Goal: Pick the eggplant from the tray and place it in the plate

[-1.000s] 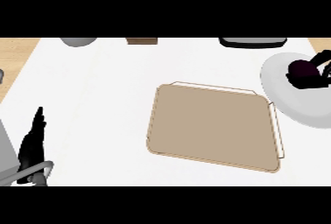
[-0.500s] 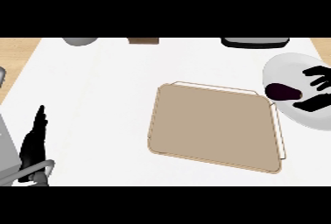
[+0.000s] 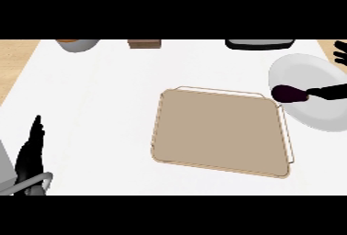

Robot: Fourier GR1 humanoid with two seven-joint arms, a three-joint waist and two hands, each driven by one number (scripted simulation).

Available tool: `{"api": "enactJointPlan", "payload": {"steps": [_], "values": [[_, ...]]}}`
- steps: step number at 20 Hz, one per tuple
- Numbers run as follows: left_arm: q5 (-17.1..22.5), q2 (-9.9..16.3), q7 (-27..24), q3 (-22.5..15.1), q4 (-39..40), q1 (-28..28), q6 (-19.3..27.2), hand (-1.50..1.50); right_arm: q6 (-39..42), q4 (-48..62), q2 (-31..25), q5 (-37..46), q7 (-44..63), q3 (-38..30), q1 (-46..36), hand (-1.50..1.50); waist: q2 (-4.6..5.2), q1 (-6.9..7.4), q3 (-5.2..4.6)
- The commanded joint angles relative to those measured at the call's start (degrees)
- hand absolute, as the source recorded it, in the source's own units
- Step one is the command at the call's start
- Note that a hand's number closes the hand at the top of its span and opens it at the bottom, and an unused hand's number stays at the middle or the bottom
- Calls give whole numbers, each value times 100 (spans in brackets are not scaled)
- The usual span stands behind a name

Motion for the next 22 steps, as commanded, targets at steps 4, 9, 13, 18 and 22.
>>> {"api": "enactJointPlan", "payload": {"steps": [4, 9, 13, 18, 22], "values": [[802, -220, 423, -793, 101, -432, -745, 0, 883, 364, -226, -1001, -693, -942, 132, -150, 49, -100, -91], [758, -219, 499, -719, 198, -632, -852, 0, 1333, 569, -241, -1107, -1115, -1037, 277, -150, 74, -61, -95], [886, -220, 266, -921, 344, -402, -659, 0, 1496, 683, -264, -1086, -1655, -1064, 535, -150, 91, -20, -101], [848, -219, 404, -790, 195, -463, -914, 0, 1457, 822, -264, -998, -1892, -1043, 513, -150, 70, 93, -101], [839, -219, 324, -843, 252, -566, -828, 0, 1206, 1003, -295, -921, -1988, -1064, 492, -150, 103, 123, -98]]}}
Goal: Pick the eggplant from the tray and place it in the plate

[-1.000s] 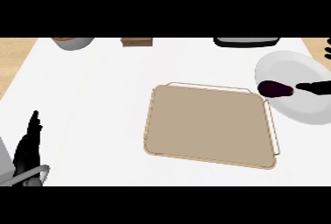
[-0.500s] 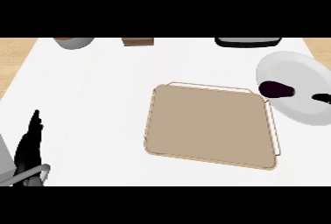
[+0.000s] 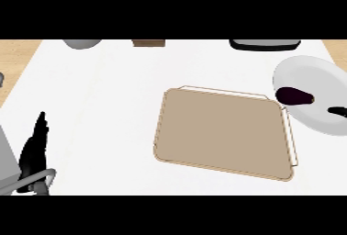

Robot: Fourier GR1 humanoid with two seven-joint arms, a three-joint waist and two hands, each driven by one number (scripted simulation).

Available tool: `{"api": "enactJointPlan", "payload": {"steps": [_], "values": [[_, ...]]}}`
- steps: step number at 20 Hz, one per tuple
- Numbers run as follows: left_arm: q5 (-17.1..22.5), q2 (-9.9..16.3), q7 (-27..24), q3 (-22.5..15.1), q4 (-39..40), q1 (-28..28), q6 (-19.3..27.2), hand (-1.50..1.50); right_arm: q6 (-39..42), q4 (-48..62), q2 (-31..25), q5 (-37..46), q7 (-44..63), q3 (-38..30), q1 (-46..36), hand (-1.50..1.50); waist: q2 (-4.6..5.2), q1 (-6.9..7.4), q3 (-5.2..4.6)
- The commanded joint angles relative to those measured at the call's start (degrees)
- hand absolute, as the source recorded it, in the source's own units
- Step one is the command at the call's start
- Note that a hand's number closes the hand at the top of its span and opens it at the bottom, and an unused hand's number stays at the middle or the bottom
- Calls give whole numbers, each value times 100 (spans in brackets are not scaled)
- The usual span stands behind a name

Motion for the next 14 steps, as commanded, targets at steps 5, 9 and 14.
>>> {"api": "enactJointPlan", "payload": {"steps": [5, 9, 14], "values": [[922, -216, 198, -810, 373, -417, -710, 0, -426, 329, -26, 232, -27, 80, -60, -150, 54, -16, -85], [838, -215, 210, -849, 264, -358, -736, 0, -560, 478, -21, 264, -272, 47, 76, -150, 53, -17, -73], [790, -216, 391, -841, 258, -439, -718, 0, -636, 649, -252, 317, -216, 23, 47, -150, 68, -24, -67]]}}
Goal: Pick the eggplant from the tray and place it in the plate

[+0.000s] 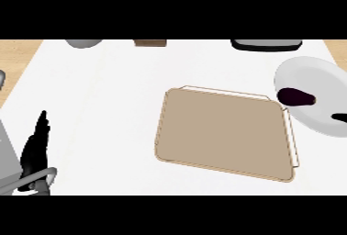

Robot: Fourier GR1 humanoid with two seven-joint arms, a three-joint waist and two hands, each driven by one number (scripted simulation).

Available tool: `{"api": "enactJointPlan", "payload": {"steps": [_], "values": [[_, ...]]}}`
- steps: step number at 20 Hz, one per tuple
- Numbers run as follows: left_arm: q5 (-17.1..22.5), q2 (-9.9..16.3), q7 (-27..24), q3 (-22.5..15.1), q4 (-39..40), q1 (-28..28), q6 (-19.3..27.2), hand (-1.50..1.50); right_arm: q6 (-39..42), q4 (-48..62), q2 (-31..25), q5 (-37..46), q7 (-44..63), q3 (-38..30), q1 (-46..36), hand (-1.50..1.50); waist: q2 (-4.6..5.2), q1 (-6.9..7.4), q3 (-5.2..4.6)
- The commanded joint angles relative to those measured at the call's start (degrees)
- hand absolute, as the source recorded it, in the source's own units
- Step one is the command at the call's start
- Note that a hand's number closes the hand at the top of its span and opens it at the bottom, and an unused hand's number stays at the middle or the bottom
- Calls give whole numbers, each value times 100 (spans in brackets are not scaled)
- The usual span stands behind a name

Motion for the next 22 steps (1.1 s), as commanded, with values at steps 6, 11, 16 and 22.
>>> {"api": "enactJointPlan", "payload": {"steps": [6, 11, 16, 22], "values": [[809, -209, 169, -814, 243, -298, -744, 0, -135, 279, -148, 68, -214, -43, 123, -150, 40, -80, -58], [852, -209, 198, -794, 288, -333, -698, 0, -209, 440, -300, 71, -296, -101, 227, -150, 73, -87, -51], [763, -209, 183, -791, 206, -237, -785, 0, -249, 510, -399, -46, -421, -260, 209, -150, 67, -59, -42], [829, -211, 303, -737, 251, -436, -690, 0, -239, 668, -504, -151, -574, -409, 409, -150, 81, -156, -38]]}}
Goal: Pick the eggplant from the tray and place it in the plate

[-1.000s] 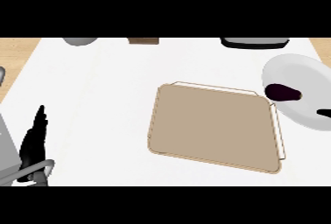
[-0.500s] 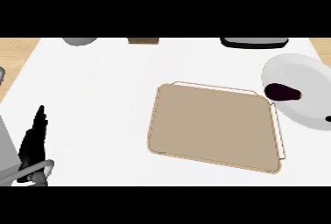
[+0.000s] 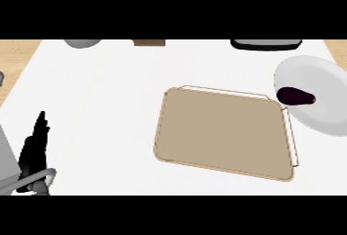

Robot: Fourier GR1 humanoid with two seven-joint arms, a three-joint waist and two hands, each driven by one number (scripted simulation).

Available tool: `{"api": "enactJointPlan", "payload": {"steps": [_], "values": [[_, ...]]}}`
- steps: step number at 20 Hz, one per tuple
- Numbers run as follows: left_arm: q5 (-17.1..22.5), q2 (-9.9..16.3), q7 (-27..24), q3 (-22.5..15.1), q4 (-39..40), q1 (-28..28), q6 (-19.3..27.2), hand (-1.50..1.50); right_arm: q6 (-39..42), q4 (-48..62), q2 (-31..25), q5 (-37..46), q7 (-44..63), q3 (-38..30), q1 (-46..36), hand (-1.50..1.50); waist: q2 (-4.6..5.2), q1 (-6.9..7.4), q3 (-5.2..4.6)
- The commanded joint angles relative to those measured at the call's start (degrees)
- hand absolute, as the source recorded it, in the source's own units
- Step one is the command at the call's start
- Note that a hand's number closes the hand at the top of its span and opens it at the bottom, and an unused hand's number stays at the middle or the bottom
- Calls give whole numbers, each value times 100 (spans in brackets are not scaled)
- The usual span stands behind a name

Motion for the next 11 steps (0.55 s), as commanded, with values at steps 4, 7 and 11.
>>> {"api": "enactJointPlan", "payload": {"steps": [4, 7, 11], "values": [[795, -147, 278, -837, 216, -354, -695, 0, -307, 192, -140, -109, 13, -180, 101, -150, 54, -60, -45], [875, -147, 327, -948, 164, -224, -747, 0, -122, 213, -241, -88, -49, -163, 202, -150, 33, -78, -43], [745, -148, 252, -721, 267, -497, -763, 0, -325, 281, -284, -44, 57, -148, 195, -150, 64, -71, -46]]}}
